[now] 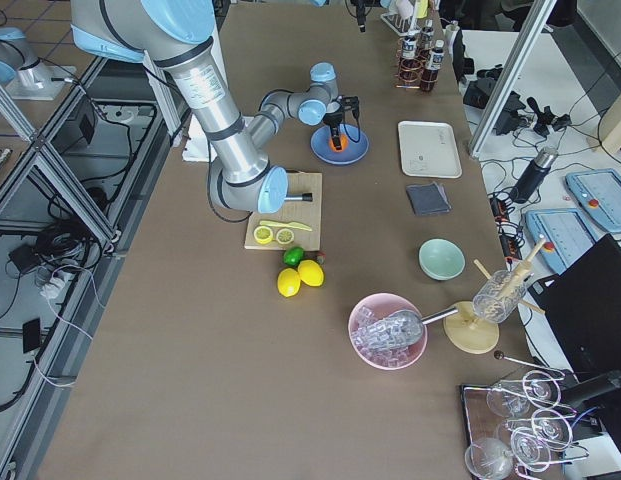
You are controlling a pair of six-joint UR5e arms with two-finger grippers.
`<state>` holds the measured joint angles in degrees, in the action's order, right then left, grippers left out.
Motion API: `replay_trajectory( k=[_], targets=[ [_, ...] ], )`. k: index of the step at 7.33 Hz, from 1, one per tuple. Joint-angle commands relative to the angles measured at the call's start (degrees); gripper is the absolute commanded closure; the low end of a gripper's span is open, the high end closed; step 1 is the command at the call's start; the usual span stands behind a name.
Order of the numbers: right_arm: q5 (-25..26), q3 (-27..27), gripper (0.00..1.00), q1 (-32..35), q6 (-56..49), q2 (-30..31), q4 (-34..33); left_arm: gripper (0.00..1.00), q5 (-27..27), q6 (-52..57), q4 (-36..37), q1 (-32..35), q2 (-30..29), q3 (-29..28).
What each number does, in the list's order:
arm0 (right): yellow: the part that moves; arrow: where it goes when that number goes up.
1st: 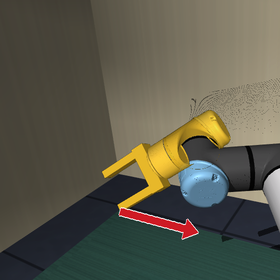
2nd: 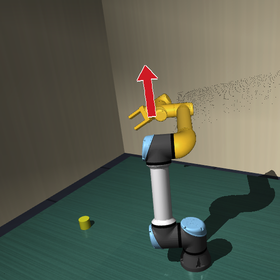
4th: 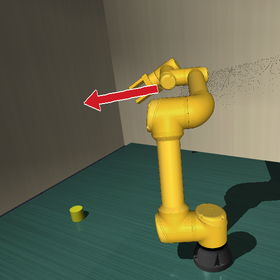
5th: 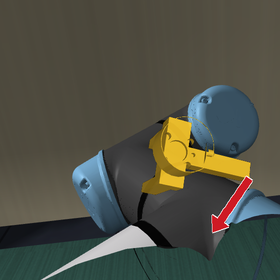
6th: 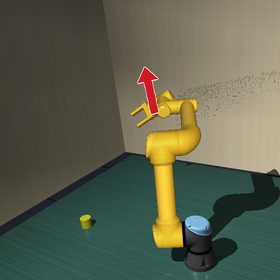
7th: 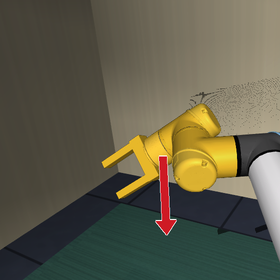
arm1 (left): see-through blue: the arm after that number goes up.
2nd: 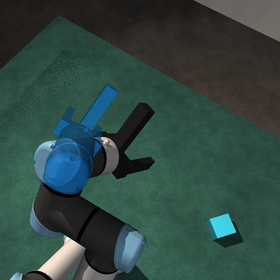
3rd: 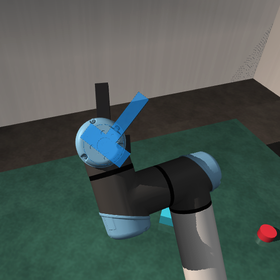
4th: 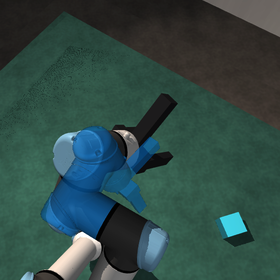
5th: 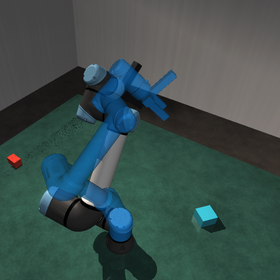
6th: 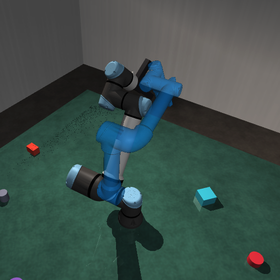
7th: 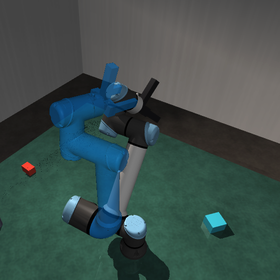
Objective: Pick orange to plate
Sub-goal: 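Lower the orange onto the plate and open the right gripper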
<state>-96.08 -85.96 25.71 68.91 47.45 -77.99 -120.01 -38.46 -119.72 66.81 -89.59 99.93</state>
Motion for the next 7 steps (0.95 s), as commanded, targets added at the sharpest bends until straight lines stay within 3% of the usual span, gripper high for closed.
replay_trajectory(
  k=[1,2,5,7],
  targets=[
    [0.46,1.23,0.5,-0.14,0.26,-1.48,0.47,0.02,-0.13,0.23,0.01,0.16,0.2,-0.44],
    [0.46,1.23,0.0,-0.14,0.26,-1.4,0.47,0.02,-0.22,0.23,-0.16,0.16,0.2,-0.79],
    [-0.15,-1.39,0.0,2.04,-0.52,-1.48,-3.19,0.02,-0.22,0.14,-0.51,0.16,0.2,-1.14],
    [-6.72,-11.9,0.0,5.91,-0.7,-1.23,-15.81,0.02,-0.22,2.75,-0.52,0.51,2.21,-0.53]
  ],
)
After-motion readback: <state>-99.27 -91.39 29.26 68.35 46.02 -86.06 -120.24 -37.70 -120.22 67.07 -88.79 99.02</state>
